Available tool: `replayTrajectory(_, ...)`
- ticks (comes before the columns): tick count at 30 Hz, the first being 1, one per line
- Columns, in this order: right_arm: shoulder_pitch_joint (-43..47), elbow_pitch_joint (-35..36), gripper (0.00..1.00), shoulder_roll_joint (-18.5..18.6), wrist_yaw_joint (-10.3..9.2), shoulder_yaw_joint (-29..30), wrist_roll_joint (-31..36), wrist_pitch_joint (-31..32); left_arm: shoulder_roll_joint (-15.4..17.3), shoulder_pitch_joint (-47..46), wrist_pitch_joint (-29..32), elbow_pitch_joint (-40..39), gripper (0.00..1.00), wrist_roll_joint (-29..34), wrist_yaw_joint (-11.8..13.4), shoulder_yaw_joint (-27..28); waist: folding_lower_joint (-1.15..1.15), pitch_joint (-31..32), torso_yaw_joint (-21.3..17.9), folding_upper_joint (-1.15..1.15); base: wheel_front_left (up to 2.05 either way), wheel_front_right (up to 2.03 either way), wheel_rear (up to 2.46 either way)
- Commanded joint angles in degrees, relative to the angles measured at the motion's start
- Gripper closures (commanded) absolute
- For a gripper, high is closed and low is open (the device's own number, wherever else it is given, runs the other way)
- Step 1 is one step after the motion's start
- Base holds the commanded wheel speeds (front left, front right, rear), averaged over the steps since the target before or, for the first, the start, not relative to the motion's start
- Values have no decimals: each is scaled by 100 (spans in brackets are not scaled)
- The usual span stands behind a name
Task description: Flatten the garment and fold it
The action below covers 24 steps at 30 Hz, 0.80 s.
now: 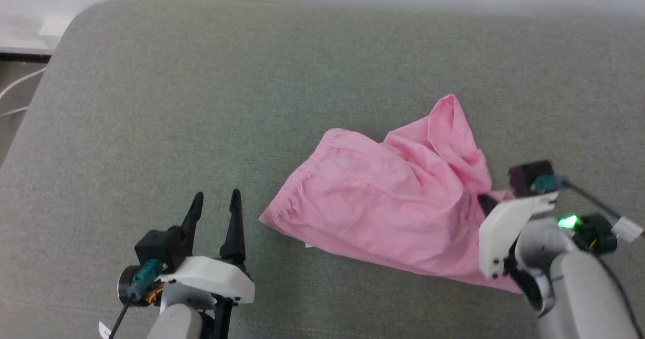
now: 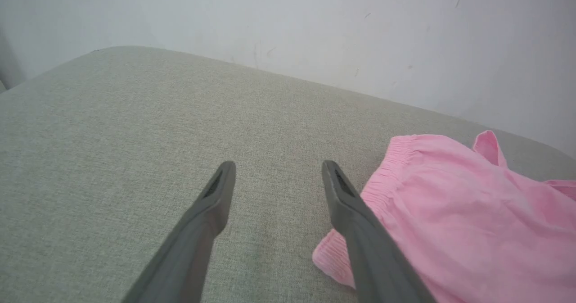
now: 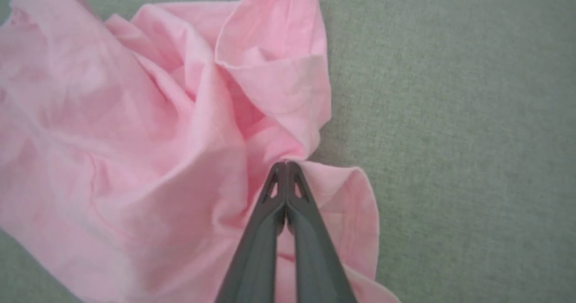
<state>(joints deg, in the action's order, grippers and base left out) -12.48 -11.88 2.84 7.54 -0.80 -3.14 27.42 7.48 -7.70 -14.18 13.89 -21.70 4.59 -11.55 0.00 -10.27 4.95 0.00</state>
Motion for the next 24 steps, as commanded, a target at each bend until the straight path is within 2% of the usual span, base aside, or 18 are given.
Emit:
replayTrajectory(1, -200, 4, 100, 4, -5, 61, -53, 1, -19, -114, -38, -10, 0, 36, -32, 8, 0, -105, 66, 0, 0, 0, 0)
replayTrajectory(8, -1434, -402, 100, 4, -5, 567, -471, -162, -114, -370, -71, 51, 0, 100, -128, -47, 0, -437, 246, 0, 0, 0, 0)
replayTrajectory(17, -3098, -2180, 100, 4, -5, 1249, -123, -742, -257, -744, -80, 136, 0, 192, -256, -125, 0, -872, 541, 0, 0, 0, 0)
replayTrajectory(18, -3199, -2335, 61, 4, -5, 1299, -49, -885, -272, -759, -80, 140, 0, 207, -266, -125, 0, -887, 557, 0, 0, 0, 0)
replayTrajectory(19, -3277, -2478, 11, 4, -5, 1334, -17, -1026, -286, -767, -80, 150, 0, 220, -282, -129, 0, -889, 570, 0, 0, 0, 0)
replayTrajectory(20, -3335, -2593, 0, 4, -5, 1387, -41, -1185, -297, -773, -81, 157, 0, 239, -307, -138, 0, -877, 577, 0, 0, 0, 0)
replayTrajectory(24, -3288, -2793, 0, 4, -5, 1337, -182, -1833, -307, -704, -81, 193, 0, 351, -428, -174, 0, -688, 515, 0, 0, 0, 0)
